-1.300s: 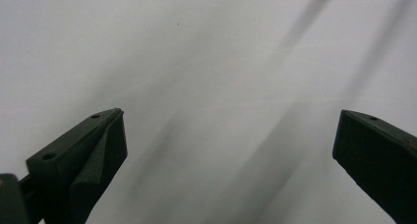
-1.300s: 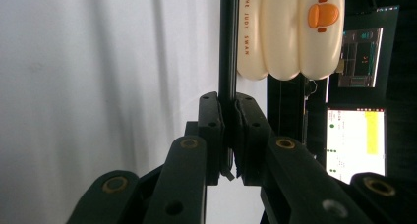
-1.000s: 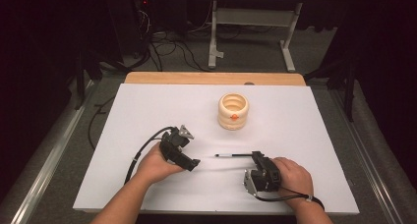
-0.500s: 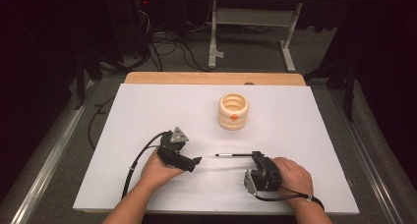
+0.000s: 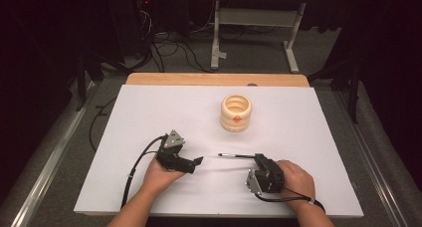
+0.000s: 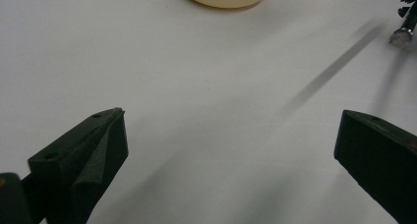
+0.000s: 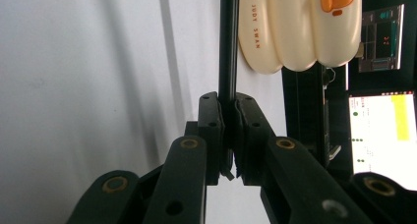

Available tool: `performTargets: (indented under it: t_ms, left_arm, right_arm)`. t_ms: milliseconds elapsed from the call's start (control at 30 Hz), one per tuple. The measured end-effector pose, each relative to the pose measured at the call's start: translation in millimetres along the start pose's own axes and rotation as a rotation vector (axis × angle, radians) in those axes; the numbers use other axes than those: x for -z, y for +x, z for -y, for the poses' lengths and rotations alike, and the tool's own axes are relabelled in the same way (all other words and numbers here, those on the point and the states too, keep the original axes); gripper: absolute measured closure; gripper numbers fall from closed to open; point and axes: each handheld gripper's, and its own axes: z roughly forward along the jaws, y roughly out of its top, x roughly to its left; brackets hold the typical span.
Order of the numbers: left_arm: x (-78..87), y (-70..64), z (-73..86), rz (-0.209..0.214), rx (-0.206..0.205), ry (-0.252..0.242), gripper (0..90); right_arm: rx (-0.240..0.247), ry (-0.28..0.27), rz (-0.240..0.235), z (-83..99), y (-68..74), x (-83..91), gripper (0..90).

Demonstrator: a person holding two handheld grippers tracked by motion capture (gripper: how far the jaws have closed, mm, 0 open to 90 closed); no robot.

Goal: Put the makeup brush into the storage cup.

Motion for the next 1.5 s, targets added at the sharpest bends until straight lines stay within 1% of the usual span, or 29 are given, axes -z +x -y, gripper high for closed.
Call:
performTargets:
  t_ms: [100,167,200,233,267,300,367,567,600,667,700,867,1000,1033,1067,1100,1200,1400,1467,1500]
  left_arm:
    - [0.0,0.4,0.3,0.001,-0.002,-0.005,0.5]
    - [0.6,0.9,1.2,0.003,0.003,-0.018,0.9]
    - [1.0,1.2,1.6,0.006,0.008,-0.027,1.1]
    - [1.8,1.4,1.9,0.004,0.013,-0.034,1.1]
    - [2.5,1.7,2.2,0.003,0.015,-0.041,1.1]
    - [2.8,1.6,2.6,0.0,0.018,-0.051,1.3]
    - [3.9,1.6,3.0,-0.005,0.019,-0.062,1.4]
    - [4.4,0.2,3.3,-0.011,0.008,-0.065,1.7]
    - [4.3,-0.4,3.3,-0.012,0.005,-0.066,1.6]
    - [3.8,-2.2,3.4,-0.017,-0.004,-0.069,1.7]
    - [3.9,-2.9,3.4,-0.019,-0.011,-0.066,1.8]
    - [4.2,-3.5,3.8,-0.012,-0.016,-0.066,2.1]
    - [4.3,-4.1,4.1,-0.011,-0.022,-0.07,2.2]
    - [4.4,-4.3,4.1,-0.011,-0.023,-0.067,2.1]
    - [4.5,-4.3,4.1,-0.011,-0.022,-0.068,2.2]
    - [4.5,-4.2,4.1,-0.01,-0.021,-0.069,2.2]
    - [4.8,-3.4,3.9,-0.005,-0.017,-0.067,2.2]
    - [4.7,-3.3,3.9,-0.007,-0.013,-0.072,2.2]
    - [4.8,-3.2,3.9,-0.006,-0.012,-0.073,2.2]
    - [4.8,-3.0,3.9,-0.005,-0.012,-0.072,2.2]
  right_arm:
    - [-0.028,0.008,-0.01,0.1,-0.3,-1.5,85.5]
    - [-0.044,0.011,-0.014,0.5,-0.2,-2.5,85.4]
    - [-0.058,0.003,-0.021,1.2,-1.0,-4.0,85.4]
    - [-0.058,0.003,-0.021,1.2,-1.0,-4.0,85.4]
    - [-0.068,0.001,-0.025,1.7,-1.1,-4.6,85.5]
    - [-0.085,0.011,-0.026,1.8,-0.8,-4.3,85.4]
    - [-0.097,0.011,-0.028,2.9,-1.5,-5.4,85.5]
    - [-0.17,0.009,-0.045,7.0,-3.7,-6.8,85.5]
    - [-0.199,0.004,-0.053,8.5,-4.7,-7.0,85.5]
    - [-0.232,0.0,-0.061,11.0,-6.2,-7.4,85.5]
    - [-0.259,-0.004,-0.067,12.7,-7.0,-7.6,85.5]
    - [-0.323,-0.016,-0.084,18.1,-10.2,-9.1,85.5]
    - [-0.407,-0.024,-0.117,20.2,-12.2,-9.0,85.5]
    - [-0.442,-0.033,-0.129,21.0,-13.1,-9.3,85.5]
    - [-0.458,-0.034,-0.135,21.7,-13.9,-9.3,85.5]
    - [-0.484,-0.036,-0.143,22.0,-14.1,-9.3,85.5]
    - [-0.523,-0.048,-0.159,24.2,-16.3,-9.8,85.5]
    - [-0.66,-0.074,-0.21,26.7,-18.7,-9.5,85.5]
    - [-0.684,-0.085,-0.221,27.9,-19.8,-9.8,85.5]
    - [-0.688,-0.091,-0.223,28.3,-20.2,-10.0,85.5]
